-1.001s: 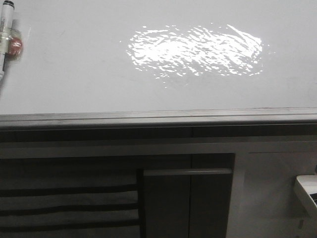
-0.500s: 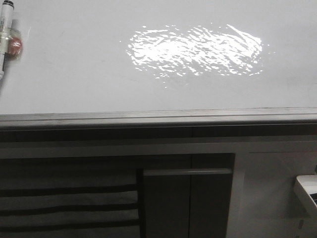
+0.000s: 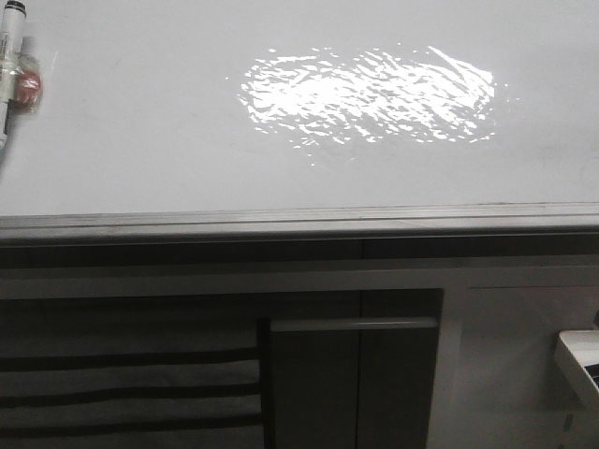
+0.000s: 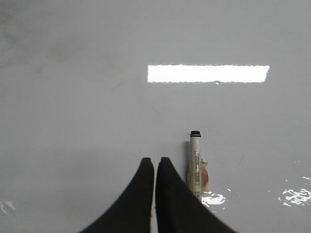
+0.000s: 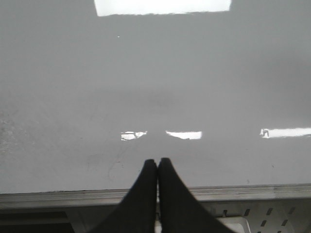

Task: Write number 9 on whiteboard

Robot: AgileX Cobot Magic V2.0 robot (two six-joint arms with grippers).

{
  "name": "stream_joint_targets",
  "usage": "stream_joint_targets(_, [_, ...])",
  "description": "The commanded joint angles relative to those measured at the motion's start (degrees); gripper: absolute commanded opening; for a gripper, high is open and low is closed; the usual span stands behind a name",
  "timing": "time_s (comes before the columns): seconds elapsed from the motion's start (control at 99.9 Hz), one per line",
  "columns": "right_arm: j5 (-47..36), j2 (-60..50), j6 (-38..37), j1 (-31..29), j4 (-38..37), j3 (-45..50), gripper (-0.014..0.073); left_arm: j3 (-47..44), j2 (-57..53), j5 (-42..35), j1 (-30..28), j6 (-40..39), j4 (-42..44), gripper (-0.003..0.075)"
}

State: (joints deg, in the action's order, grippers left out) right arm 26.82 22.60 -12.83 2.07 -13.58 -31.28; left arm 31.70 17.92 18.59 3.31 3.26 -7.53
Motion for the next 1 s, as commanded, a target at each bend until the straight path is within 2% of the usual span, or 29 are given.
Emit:
stream_joint_targets(0.0, [-5.64, 0.91, 0.38, 0.12, -1.34, -2.12, -0.0045, 1.82, 1.01, -3.98, -0.21, -0.14, 0.64, -0.0016])
stream_joint_targets(0.05, [-5.81, 0.91, 0.38, 0.12, -1.94, -2.12, 0.0015, 1.82, 1.01, -3.75, -0.21, -0.14, 2.74, 0.0012])
stream_joint_targets(0.1, [-5.89, 0.91, 0.38, 0.12, -3.01, -2.12, 0.0109, 1.82, 1.01, -3.53, -0.21, -0.14, 5.18, 0.0081])
stream_joint_targets(0.11, [-5.77, 0.91, 0.38, 0.12, -3.38, -2.12, 0.0140, 1.82, 1.01, -3.42, -0.21, -0.14, 5.71, 0.0122])
stream_joint_targets(0.12, [-5.73, 0.91, 0.38, 0.12, -3.56, -2.12, 0.0155, 1.82, 1.01, -3.37, -0.21, -0.14, 5.71, 0.0122])
stream_joint_targets(0.18, [-5.55, 0.91, 0.38, 0.12, -4.03, -2.12, 0.0289, 1.82, 1.01, -3.41, -0.21, -0.14, 6.64, 0.0257])
stream_joint_targets(0.23, [-5.55, 0.91, 0.38, 0.12, -3.91, -2.12, 0.0406, 1.82, 1.01, -3.41, -0.21, -0.14, 6.63, 0.0403])
stream_joint_targets(0.29, [-5.55, 0.91, 0.38, 0.12, -3.91, -2.12, 0.0484, 1.82, 1.01, -3.41, -0.21, -0.14, 6.39, 0.0528])
stream_joint_targets(0.35, [-5.55, 0.91, 0.38, 0.12, -3.91, -2.12, 0.0517, 1.82, 1.01, -3.54, -0.21, -0.14, 6.39, 0.0575])
stream_joint_targets(0.63, [-5.55, 0.91, 0.38, 0.12, -3.91, -2.12, 0.0511, 1.82, 1.01, -3.54, -0.21, -0.14, 6.39, 0.0539])
stream_joint_targets(0.89, [-6.18, 0.91, 0.38, 0.12, -3.67, -2.12, 0.0511, 1.82, 1.70, -4.28, -0.10, -0.03, 2.72, 0.0466])
stream_joint_targets(0.991, [-6.18, 0.91, 0.38, 0.12, -3.67, -2.12, 0.0511, 1.82, 3.83, -3.44, 2.00, 0.14, 2.72, 0.0447])
